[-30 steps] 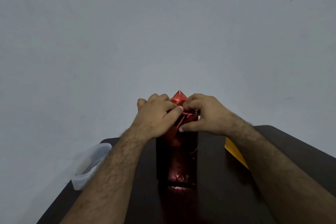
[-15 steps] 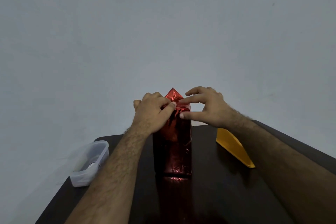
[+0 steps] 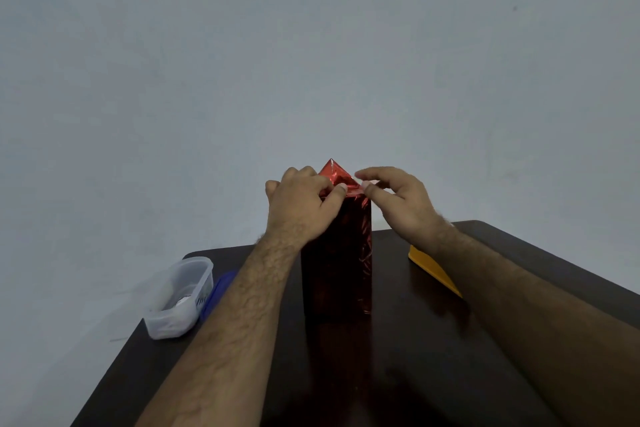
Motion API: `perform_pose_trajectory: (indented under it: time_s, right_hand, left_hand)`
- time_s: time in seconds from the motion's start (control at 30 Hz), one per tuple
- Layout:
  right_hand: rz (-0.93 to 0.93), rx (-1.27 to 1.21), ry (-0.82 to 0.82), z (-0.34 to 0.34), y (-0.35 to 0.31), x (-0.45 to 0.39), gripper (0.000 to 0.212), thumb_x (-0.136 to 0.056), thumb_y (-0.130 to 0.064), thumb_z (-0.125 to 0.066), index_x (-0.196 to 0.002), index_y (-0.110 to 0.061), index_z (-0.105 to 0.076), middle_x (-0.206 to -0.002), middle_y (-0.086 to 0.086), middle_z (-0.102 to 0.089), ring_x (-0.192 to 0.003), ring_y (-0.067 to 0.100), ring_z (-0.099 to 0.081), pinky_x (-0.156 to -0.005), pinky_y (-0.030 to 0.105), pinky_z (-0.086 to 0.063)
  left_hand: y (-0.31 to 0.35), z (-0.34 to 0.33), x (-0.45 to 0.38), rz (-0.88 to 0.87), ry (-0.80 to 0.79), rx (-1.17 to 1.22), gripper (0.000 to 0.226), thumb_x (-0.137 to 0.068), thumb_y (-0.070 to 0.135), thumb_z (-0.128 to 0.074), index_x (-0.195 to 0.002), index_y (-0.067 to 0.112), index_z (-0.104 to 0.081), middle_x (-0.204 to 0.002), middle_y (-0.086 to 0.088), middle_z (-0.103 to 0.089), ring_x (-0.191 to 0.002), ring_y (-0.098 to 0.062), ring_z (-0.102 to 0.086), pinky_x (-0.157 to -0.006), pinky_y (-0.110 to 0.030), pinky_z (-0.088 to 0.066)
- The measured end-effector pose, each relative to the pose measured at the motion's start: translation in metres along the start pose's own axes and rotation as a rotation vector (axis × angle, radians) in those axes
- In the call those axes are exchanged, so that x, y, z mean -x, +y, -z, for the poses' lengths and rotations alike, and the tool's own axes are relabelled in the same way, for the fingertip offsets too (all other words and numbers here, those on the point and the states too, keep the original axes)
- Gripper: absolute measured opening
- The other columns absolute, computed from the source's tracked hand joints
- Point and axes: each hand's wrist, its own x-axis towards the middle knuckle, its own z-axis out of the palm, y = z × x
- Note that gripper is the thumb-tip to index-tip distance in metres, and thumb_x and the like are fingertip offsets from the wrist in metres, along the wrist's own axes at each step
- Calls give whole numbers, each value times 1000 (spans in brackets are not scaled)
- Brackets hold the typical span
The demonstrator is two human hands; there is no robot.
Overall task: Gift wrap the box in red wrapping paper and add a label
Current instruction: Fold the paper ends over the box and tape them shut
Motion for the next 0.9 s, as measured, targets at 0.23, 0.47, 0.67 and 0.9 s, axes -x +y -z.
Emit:
perform_pose_trajectory:
  time_s: [0.23, 0.47, 0.67, 0.9]
  right_hand:
    - [-465, 418, 192, 52, 45, 5, 22, -98, -24, -60, -105, -17, -80, -111, 2, -78, -106, 25, -69, -92, 37, -57]
    - [-929, 860, -156, 116, 65, 18, 15, -93, -20, -68, -93, -6, -62, -109, 14, -67, -97, 30, -65, -77, 35, -53]
    - [-1174, 533, -149, 137, 78, 20, 24, -81, -15, -78, -101, -7, -66, -97, 12, -65, -81, 28, -61, -70, 38, -55]
    - [-1306, 264, -127, 138, 80, 13, 29, -89, 0, -75, -117, -3, -68, -122, 18, -60, -108, 36, -63, -62, 45, -65]
  left_hand:
    - [6, 0, 4, 13, 21, -44, 48, -100, 65, -46, -94, 30, -79, -96, 12, -61, -100, -12, -49, -91, -42, -30]
    - [14, 0, 8, 17, 8, -98, 53, -101, 66, -42, -99, 29, -79, -98, 10, -60, -104, -15, -52, -92, -44, -34]
    - [24, -4, 10, 0, 30, -143, 60, -104, 66, -38, -95, 23, -78, -96, 7, -60, -102, -18, -54, -93, -43, -42]
    - [20, 5, 7, -16, -47, -75, 56, -82, 58, -32, -79, 18, -72, -87, 6, -55, -93, -21, -52, -84, -39, -47]
